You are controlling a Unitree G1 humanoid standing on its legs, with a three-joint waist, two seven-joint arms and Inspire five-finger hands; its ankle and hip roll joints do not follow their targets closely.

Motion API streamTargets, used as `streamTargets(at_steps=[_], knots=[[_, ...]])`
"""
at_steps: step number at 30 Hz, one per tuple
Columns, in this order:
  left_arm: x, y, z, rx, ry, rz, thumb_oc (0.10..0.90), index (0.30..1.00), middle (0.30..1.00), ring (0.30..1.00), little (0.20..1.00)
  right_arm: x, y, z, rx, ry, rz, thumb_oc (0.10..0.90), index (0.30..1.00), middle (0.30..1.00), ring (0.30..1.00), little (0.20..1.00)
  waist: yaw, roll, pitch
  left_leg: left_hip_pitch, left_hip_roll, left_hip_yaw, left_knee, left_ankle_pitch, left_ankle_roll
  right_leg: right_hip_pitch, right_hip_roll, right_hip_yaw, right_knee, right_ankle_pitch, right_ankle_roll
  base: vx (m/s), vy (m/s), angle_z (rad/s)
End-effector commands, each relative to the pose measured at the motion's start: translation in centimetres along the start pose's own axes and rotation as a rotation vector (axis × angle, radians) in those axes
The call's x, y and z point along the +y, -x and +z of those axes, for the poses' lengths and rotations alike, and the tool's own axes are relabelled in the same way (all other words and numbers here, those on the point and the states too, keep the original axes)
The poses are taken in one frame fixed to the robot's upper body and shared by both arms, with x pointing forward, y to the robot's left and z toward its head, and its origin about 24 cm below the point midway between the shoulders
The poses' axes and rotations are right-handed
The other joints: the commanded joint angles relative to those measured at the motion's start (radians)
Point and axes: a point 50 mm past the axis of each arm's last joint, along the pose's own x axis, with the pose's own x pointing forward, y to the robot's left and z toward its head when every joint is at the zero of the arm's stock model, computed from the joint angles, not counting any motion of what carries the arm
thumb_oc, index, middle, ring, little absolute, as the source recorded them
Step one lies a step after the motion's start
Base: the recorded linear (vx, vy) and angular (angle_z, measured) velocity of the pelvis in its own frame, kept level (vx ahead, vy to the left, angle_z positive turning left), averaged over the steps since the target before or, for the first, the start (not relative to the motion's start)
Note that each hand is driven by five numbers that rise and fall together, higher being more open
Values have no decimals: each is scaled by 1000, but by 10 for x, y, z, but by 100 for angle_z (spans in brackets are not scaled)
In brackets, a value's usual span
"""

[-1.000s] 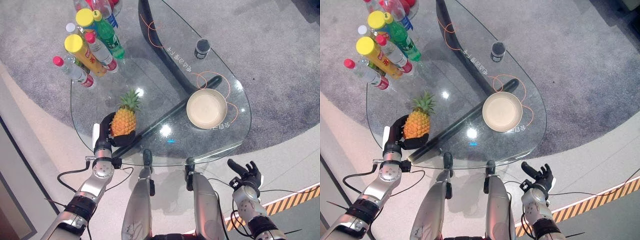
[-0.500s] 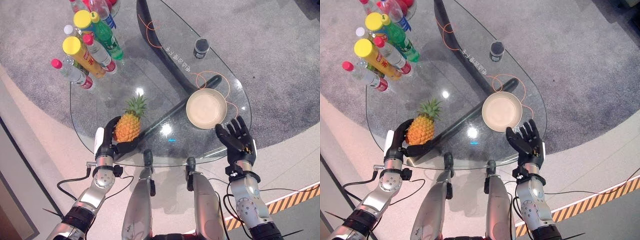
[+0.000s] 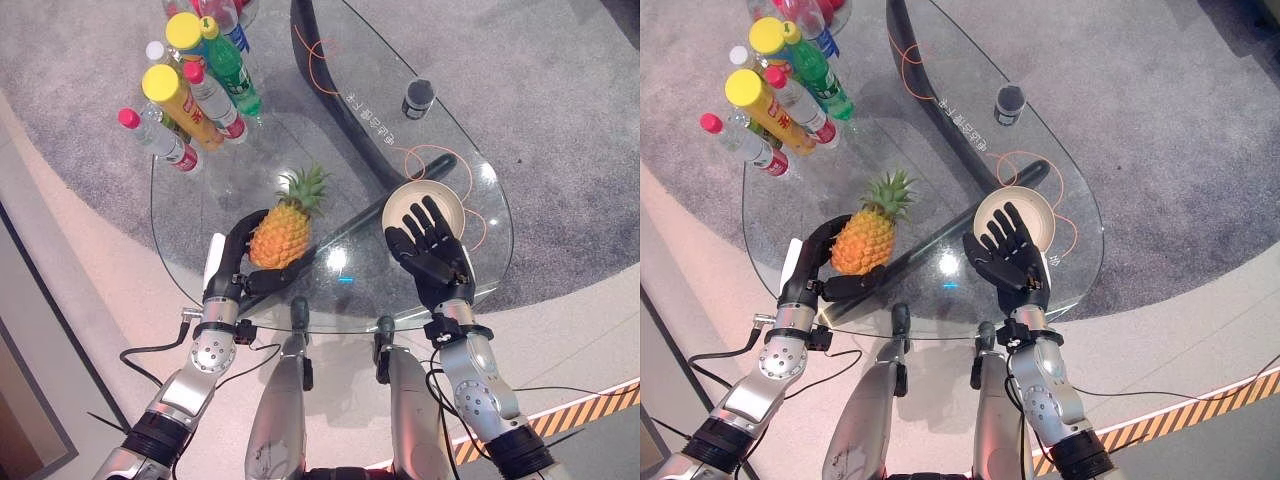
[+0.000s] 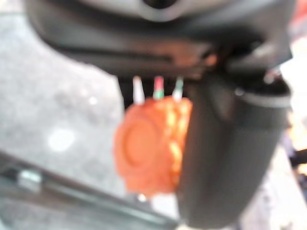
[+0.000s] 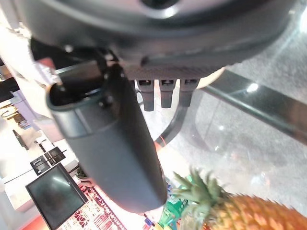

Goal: Pick up the fruit to the plate

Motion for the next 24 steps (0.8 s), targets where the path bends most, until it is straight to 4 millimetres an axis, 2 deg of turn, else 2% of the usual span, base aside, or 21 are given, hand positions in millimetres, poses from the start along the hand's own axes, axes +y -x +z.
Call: streamTargets(at_steps=[1, 7, 13, 24], knots=[[8, -9, 74, -393, 90, 0, 100, 300, 300, 300, 200, 35, -9, 31, -151, -122, 145, 800, 900, 900, 900, 900, -13, -41, -13, 16, -98, 4, 165, -125, 59, 129, -10, -62, -302, 238, 21, -6, -4, 5], [4, -7, 82, -434, 55, -48, 100, 300, 300, 300, 200, 37, -12, 24, -87, -177, 161, 800, 900, 900, 900, 900, -3, -39, -13, 13, -104, -4, 168, -126, 60, 129, -14, -69, -301, 240, 22, -9, -12, 9], [2, -8, 85, -439, 43, -120, 100, 300, 300, 300, 200, 47, -13, 13, 30, -293, 328, 800, 900, 900, 900, 900, 7, -40, -13, 13, -111, -12, 167, -125, 60, 131, -18, -75, -303, 243, 25, -3, -6, 5], [-2, -11, 84, -410, 46, -221, 100, 300, 300, 300, 200, 63, -20, 18, 54, -156, 547, 800, 900, 900, 900, 900, 18, -36, -13, 9, -119, -29, 170, -123, 59, 126, -23, -74, -296, 244, 31, -2, 5, 5]])
